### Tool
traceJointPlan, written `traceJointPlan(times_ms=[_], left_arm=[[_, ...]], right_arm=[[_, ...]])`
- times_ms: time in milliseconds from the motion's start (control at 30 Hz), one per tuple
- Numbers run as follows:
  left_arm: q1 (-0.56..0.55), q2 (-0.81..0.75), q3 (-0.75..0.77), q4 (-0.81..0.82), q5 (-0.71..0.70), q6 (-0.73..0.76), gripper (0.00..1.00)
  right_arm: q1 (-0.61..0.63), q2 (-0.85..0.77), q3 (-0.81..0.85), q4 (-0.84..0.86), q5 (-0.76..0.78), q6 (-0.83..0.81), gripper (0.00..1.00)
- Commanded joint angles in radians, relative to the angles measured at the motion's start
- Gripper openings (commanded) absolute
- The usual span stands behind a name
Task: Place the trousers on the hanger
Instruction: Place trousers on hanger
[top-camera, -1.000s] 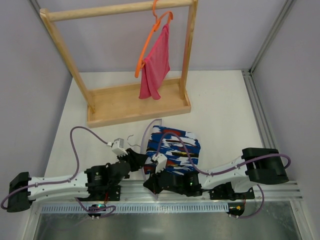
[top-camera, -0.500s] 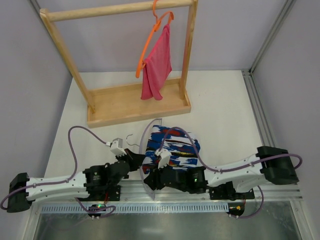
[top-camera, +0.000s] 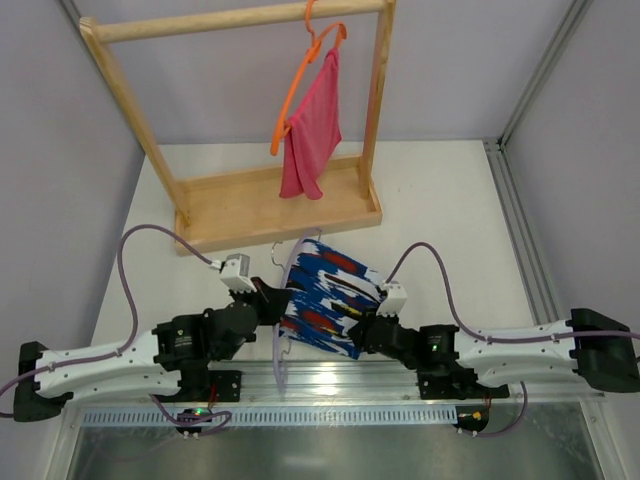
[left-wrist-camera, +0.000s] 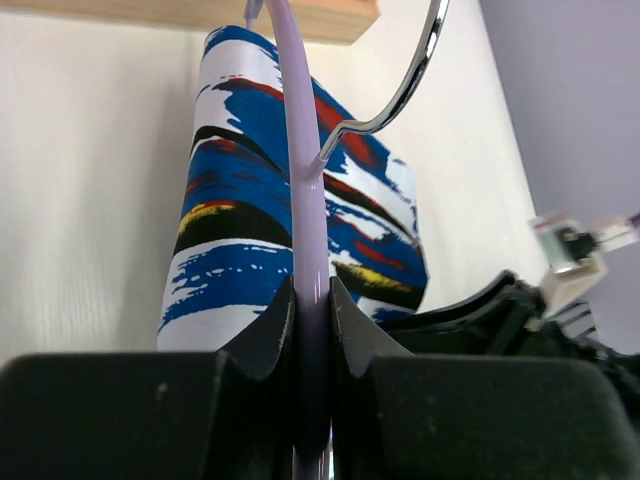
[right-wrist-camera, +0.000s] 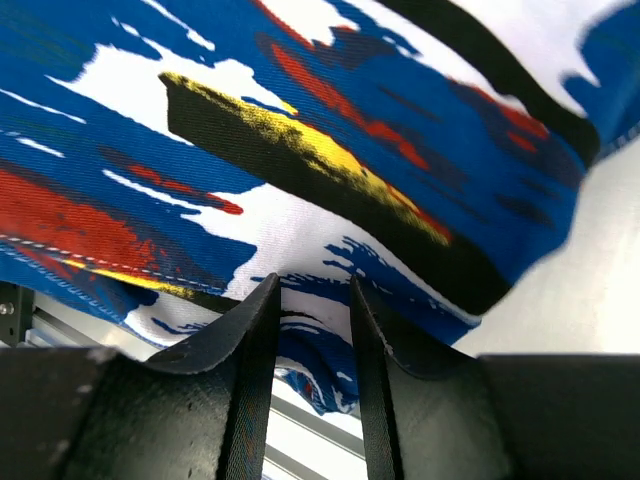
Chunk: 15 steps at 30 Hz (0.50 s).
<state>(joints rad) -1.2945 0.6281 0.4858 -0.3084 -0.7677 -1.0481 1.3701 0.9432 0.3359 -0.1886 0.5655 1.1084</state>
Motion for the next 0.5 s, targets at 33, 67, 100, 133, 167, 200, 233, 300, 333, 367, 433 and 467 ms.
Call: traceJointPlan(times_ms=[33, 67, 100, 133, 167, 200, 233, 300, 333, 367, 433, 467], left_arm=[[0.0, 0.015, 0.157, 0.038, -0.074, 0.125, 0.0], [0.0, 0.015, 0.199, 0.038, -0.071, 0.135, 0.0], [0.0, 0.019, 0.22, 0.037, -0.067, 0.163, 0.0], [0.0, 0.024, 0.243, 0.034, -0.064, 0.177, 0.0], [0.0, 0.03, 0.285, 0.028, -0.061, 0.19, 0.0], [0.0, 0.035, 0.313, 0.016, -0.061, 0.204, 0.01], [0.0, 0.044, 0.333, -0.013, -0.061, 0.212, 0.0], [0.0, 0.044, 0.376, -0.03, -0.056, 0.224, 0.0], [0.0, 0.041, 0.382, -0.046, -0.053, 0.224, 0.0], [0.0, 0.029, 0.388, -0.054, -0.053, 0.224, 0.0], [0.0, 0.013, 0.396, -0.09, -0.064, 0.211, 0.0], [0.001, -0.005, 0.396, -0.101, -0.073, 0.208, 0.0]], right_arm=[[-0.002, 0.13, 0.067, 0.135, -0.035, -0.015, 0.37], [-0.003, 0.203, 0.081, 0.152, -0.061, -0.025, 0.37], [-0.002, 0.233, 0.094, 0.214, -0.076, -0.034, 0.37], [-0.002, 0.264, 0.106, 0.251, -0.088, -0.045, 0.37], [-0.002, 0.313, 0.11, 0.286, -0.114, -0.051, 0.37], [-0.002, 0.334, 0.115, 0.317, -0.122, -0.062, 0.37], [-0.003, 0.353, 0.126, 0.374, -0.125, -0.07, 0.37], [-0.002, 0.39, 0.146, 0.4, -0.121, -0.099, 0.37], [-0.003, 0.397, 0.169, 0.406, -0.121, -0.117, 0.37], [-0.006, 0.402, 0.182, 0.411, -0.122, -0.133, 0.37], [-0.022, 0.417, 0.224, 0.423, -0.142, -0.179, 0.38], [-0.029, 0.422, 0.241, 0.429, -0.153, -0.192, 0.38]])
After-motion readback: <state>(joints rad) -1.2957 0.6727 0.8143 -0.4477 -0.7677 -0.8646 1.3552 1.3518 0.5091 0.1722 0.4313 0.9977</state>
